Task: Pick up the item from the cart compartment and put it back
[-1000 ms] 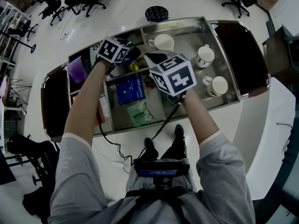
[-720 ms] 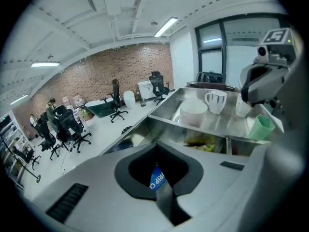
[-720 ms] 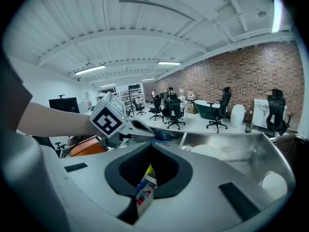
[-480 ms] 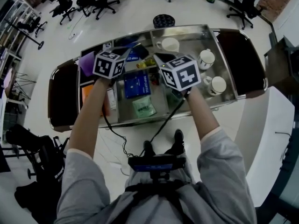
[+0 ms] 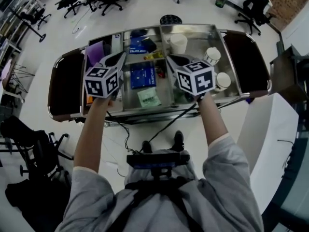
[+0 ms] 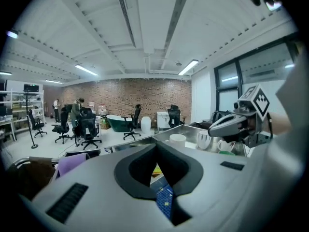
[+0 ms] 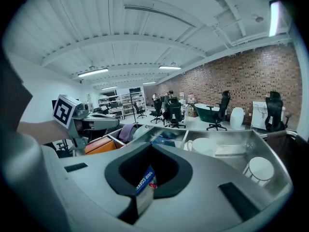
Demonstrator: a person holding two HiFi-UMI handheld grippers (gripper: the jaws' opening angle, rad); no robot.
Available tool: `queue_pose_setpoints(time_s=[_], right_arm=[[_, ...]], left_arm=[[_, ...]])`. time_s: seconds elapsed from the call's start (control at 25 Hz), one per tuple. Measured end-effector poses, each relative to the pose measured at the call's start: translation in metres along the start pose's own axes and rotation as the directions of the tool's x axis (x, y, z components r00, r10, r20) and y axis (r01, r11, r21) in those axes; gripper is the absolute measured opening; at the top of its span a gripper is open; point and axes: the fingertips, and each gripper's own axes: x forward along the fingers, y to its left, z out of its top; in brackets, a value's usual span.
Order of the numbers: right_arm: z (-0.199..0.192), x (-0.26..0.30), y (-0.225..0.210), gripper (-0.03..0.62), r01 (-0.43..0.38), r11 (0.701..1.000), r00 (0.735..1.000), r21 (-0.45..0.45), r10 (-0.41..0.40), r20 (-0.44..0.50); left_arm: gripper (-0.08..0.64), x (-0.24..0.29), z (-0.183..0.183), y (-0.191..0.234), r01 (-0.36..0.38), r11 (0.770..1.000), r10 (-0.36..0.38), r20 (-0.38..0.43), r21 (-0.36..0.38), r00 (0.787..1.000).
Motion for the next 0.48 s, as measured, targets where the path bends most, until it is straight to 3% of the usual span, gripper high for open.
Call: queue_pose_setpoints(time_s=[0.2,0.48], right_arm=[[-0.008,-0.030,0.014,0.009,0.001,1.000,0.999,0.002,-0.001,0.044],[-0.033,-0.071,0.026,0.009,0.004,0.999,0.998,0.042,-0.007,0.064]], left_arm=[[0.005,-0.049,0.001,-0.011,-0.044,0.999,0.045,0.057,-0.018,0.997],[0.005,-0.102,-0.021,-0.026,-0.096,0.994,0.100,0.076,-0.045,0.992]])
